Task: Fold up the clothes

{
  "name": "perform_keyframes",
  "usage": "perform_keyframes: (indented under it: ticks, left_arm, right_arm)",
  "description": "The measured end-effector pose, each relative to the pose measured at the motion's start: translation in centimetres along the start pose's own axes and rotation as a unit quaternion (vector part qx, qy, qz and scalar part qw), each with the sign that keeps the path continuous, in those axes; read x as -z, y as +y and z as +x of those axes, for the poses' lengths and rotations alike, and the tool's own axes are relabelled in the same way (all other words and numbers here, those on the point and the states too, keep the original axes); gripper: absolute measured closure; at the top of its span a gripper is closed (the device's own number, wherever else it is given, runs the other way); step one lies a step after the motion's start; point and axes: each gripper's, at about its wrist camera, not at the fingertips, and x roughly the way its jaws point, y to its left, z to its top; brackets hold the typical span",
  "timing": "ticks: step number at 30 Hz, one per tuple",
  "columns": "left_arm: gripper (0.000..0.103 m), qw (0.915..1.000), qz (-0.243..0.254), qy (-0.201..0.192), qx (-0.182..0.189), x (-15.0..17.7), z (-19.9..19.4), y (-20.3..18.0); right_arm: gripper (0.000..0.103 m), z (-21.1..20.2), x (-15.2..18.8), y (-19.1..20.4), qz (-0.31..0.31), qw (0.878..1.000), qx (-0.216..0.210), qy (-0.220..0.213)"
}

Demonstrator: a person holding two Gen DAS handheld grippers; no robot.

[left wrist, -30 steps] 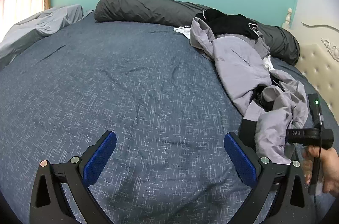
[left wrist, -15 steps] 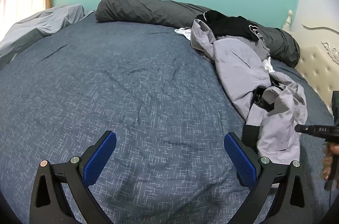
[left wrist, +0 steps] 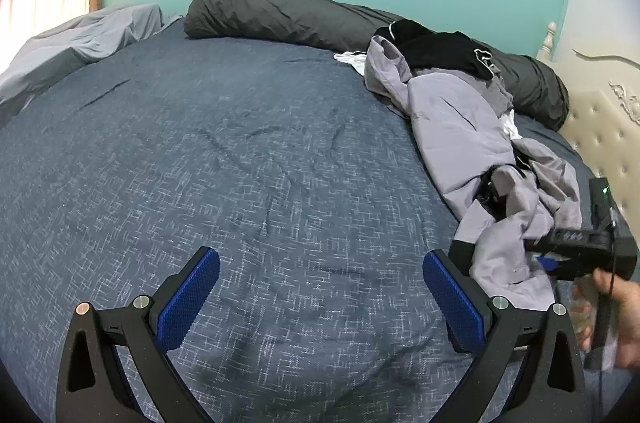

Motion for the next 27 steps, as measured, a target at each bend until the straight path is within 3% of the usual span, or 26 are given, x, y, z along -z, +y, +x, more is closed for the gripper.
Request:
perform_keyframes:
  ticks: [3, 4, 8, 12, 16, 21, 27]
  left_arm:
    - [0.0, 1.0, -0.002, 0.0, 0.0, 0.0, 0.0, 0.2]
    - [0.0, 1.0, -0.003, 0.0, 0.0, -0.1, 0.1, 0.2]
    - [0.0, 1.0, -0.002, -0.003, -0.001, -0.2, -0.3, 0.0]
    - [0.0, 1.0, 0.004, -0.005, -0.002, -0.1, -0.6, -0.4]
    - [0.0, 0.9999, 0.009, -0.005, -0.003, 0.1, -0.8, -0.9]
    - [0.0, 0.9999, 0.016, 0.001, -0.002, 0.5, -0.7, -1.4]
    - [0.0, 0.9998, 0.018, 0.005, -0.003, 0.4, -0.3, -1.4]
  right_arm:
    - [0.097, 0.1, 0.3, 0.0, -0.007, 1.0, 0.002, -0.006]
    - [0.099, -0.6, 0.2, -0.1, -0.014, 1.0, 0.001, -0.014]
    - [0.1, -4.9, 0.3, -0.8, -0.048, 0.998, 0.002, -0.05]
    - [0.1, -10.4, 0.4, -3.6, -0.066, 0.994, 0.03, -0.077]
    - [0.1, -14.6, 1.2, -7.9, -0.077, 0.988, 0.103, -0.086]
    - [0.1, -17.4, 1.4, -14.6, -0.043, 0.973, 0.213, -0.072]
    - [0.094, -20.7, 0.0, -16.8, 0.011, 0.963, 0.249, -0.101]
